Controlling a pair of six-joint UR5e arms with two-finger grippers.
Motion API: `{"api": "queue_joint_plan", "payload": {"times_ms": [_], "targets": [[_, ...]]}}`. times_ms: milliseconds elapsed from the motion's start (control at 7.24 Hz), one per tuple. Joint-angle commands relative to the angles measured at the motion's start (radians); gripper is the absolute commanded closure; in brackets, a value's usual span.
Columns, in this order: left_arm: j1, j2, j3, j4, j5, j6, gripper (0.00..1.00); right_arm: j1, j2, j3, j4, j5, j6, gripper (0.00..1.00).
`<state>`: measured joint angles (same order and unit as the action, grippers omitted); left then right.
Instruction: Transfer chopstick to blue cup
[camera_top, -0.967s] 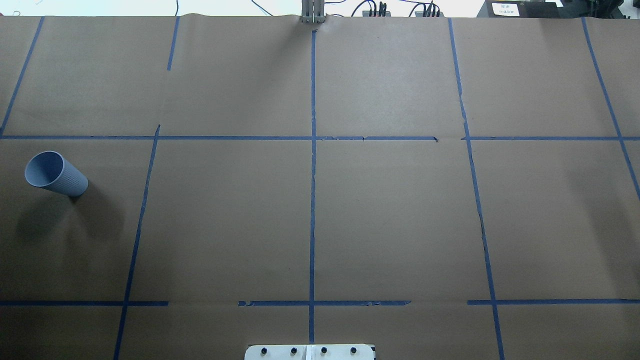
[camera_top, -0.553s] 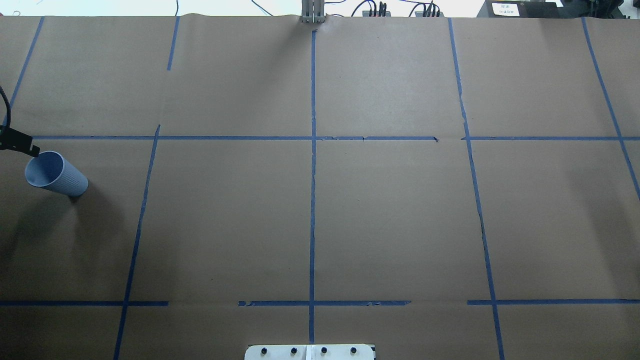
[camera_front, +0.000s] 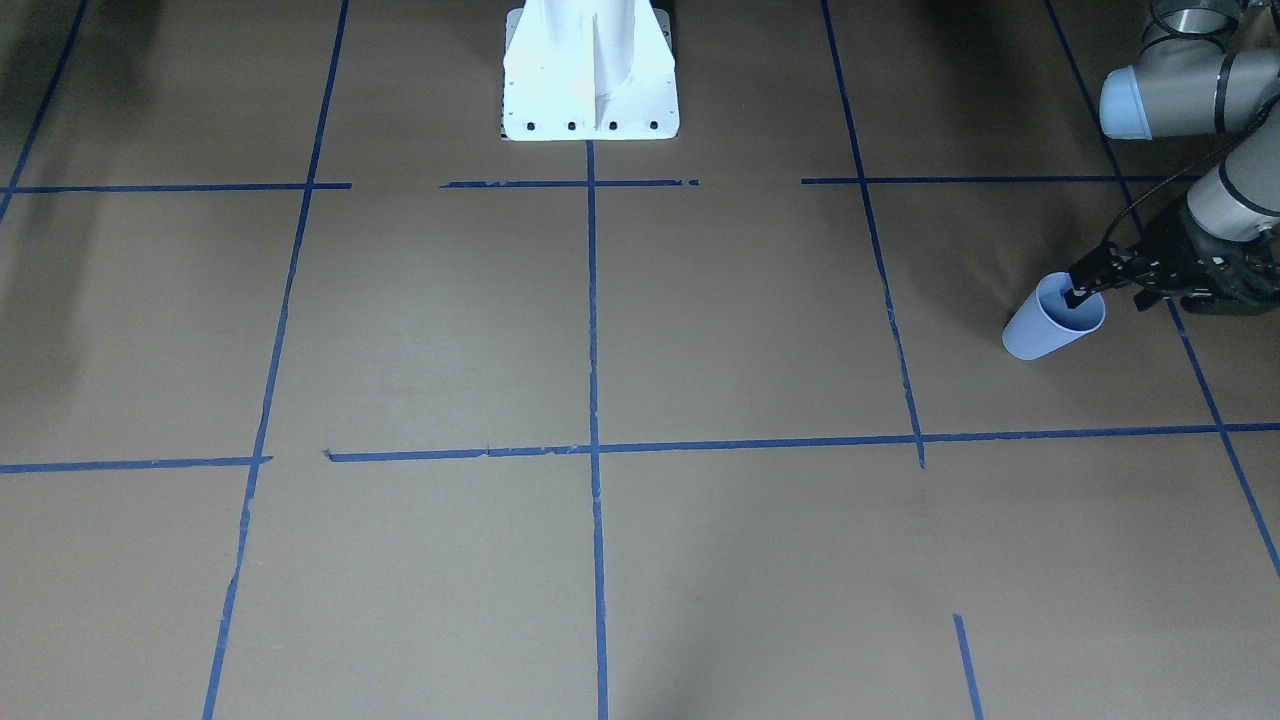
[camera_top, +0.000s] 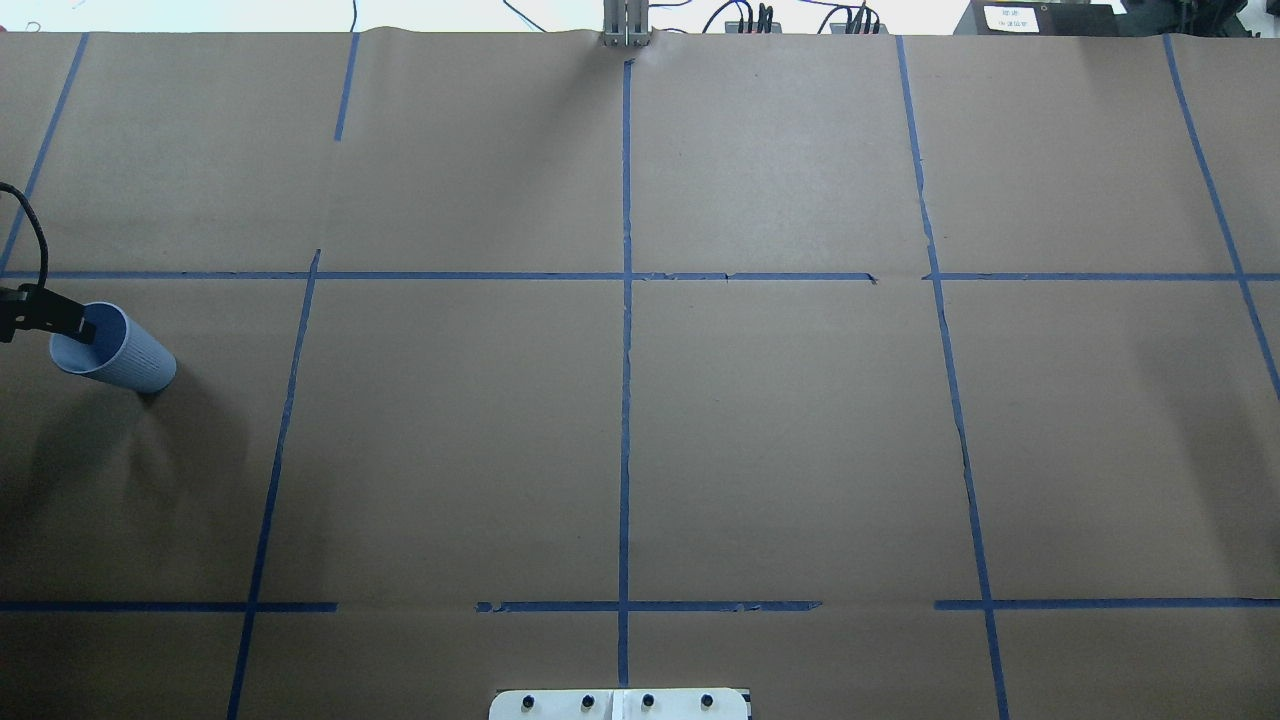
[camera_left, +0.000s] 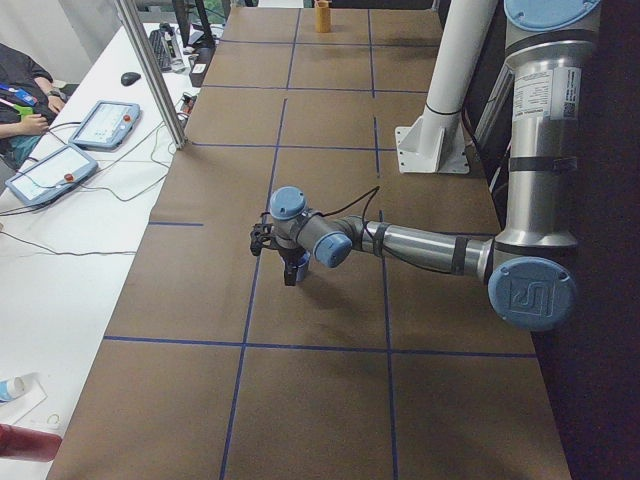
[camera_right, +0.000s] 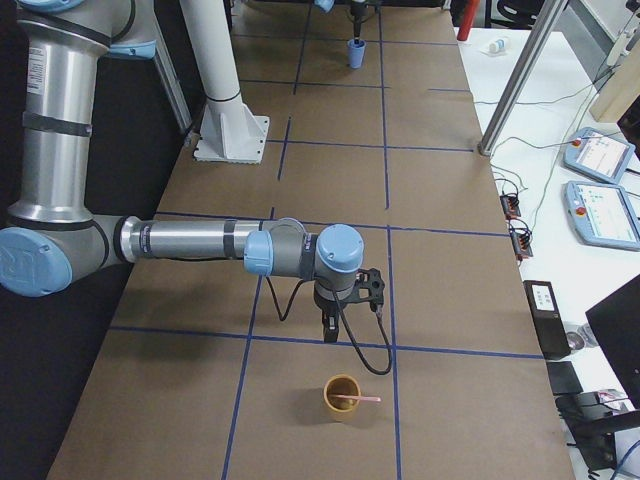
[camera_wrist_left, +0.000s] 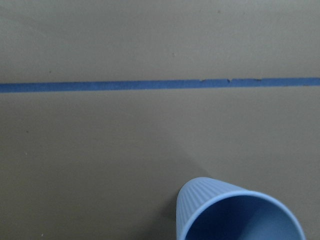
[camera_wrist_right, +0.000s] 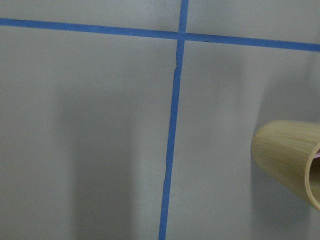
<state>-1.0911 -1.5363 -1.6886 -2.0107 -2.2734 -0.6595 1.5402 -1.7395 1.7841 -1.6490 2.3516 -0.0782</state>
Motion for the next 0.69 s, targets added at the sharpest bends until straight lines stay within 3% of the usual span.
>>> {"api": "queue_joint_plan", "payload": {"times_ms": [0, 138, 276, 414, 553], "targets": [[0.017, -0.002, 0.013, 0.0, 0.0, 0.0, 0.0, 0.0, 0.0, 0.0, 0.0, 0.0, 0.0, 0.0], [0.017, -0.005, 0.013, 0.0, 0.0, -0.005, 0.09, 0.0, 0.0, 0.0, 0.0, 0.0, 0.0, 0.0], [0.019, -0.014, 0.015, 0.0, -0.001, -0.069, 0.6, 0.0, 0.0, 0.0, 0.0, 0.0, -0.002, 0.0], [0.019, -0.024, 0.015, 0.001, 0.0, -0.106, 0.92, 0.0, 0.0, 0.0, 0.0, 0.0, -0.002, 0.0], [0.019, -0.025, 0.015, 0.001, 0.0, -0.106, 0.95, 0.0, 0.0, 0.0, 0.0, 0.0, 0.0, 0.0]]}}
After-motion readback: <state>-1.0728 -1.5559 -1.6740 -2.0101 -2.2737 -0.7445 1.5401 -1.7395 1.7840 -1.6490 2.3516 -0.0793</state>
